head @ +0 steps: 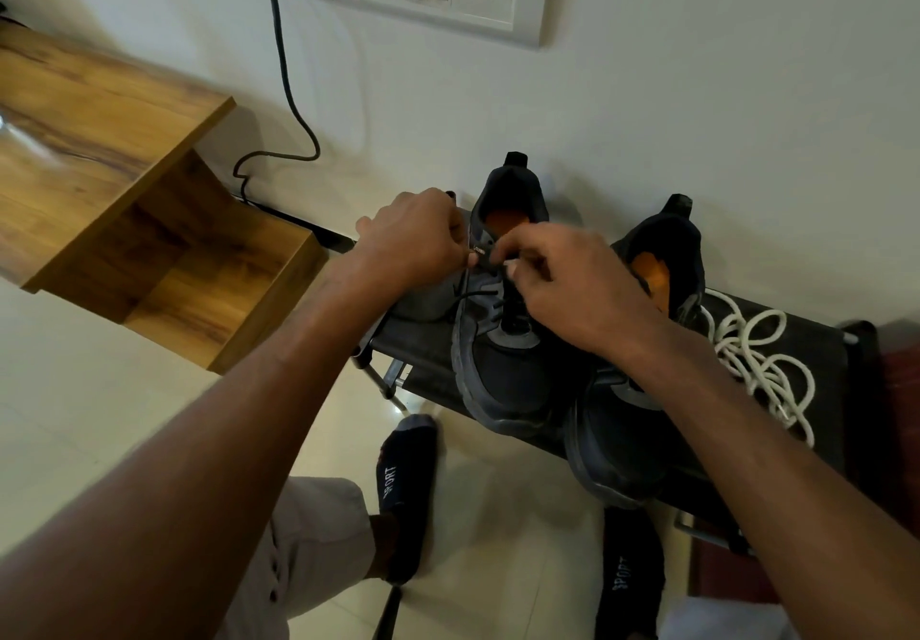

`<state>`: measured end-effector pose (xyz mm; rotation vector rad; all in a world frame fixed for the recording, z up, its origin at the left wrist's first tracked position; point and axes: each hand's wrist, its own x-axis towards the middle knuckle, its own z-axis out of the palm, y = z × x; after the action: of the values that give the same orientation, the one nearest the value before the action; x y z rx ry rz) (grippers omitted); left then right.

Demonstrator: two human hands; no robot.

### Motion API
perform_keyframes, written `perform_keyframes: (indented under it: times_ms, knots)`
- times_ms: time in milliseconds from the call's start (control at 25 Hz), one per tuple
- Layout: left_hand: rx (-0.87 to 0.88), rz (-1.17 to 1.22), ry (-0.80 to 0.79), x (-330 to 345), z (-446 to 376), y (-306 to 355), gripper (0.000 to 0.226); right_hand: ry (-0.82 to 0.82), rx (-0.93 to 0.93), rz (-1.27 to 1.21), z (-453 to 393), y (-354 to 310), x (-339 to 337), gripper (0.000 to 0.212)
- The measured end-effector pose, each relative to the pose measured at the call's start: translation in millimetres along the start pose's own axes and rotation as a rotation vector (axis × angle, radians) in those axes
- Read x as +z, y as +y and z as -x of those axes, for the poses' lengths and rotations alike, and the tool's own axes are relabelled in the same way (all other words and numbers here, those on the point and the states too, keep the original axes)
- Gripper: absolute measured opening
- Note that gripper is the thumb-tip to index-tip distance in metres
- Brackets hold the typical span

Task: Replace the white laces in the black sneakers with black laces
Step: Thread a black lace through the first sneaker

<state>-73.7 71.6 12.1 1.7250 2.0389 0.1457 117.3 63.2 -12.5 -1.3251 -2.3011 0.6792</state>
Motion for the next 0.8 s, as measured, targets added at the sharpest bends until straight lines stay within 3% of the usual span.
perform_keyframes:
  times_ms: [120, 200, 320, 440, 640, 720, 800]
  knots:
    - [-0.025, -0.029, 0.057, -3.3, 2.0, -0.2, 0.011, -0.197, -0.046, 0.257, 8.7, -15.9, 22.8, 0.033]
    - [-0.02, -0.058, 0.067, -3.8, 2.6, -1.4, 0.012, -0.207, 0.005, 0.327, 10.3, -20.1, 26.5, 0.029]
    - [-0.036, -0.074, 0.042, -2.5, 1.8, -2.7, 0.016, -0.163, 0.087, 0.217, 4.4, -16.3, 14.2, 0.036]
    - [-0.003, 0.017, 0.079, 0.2, -2.1, -2.3, 0.021, -0.108, 0.221, -0.08, 1.7, -6.7, 4.6, 0.024]
    - [0.164, 0.486, 0.127, -8.1, 3.0, 15.0, 0.018, -0.139, 0.413, -0.965, -0.9, -23.8, -21.8, 0.008]
    - [0.232, 0.772, 0.054, -14.0, 11.0, 25.8, 0.024, -0.106, 0.377, -1.178, -1.4, -25.8, -40.4, 0.006]
    - [0.305, 0.938, -0.118, -19.0, 19.0, 33.5, 0.033, -0.041, 0.316, -1.286, 1.0, -23.8, -58.9, 0.007]
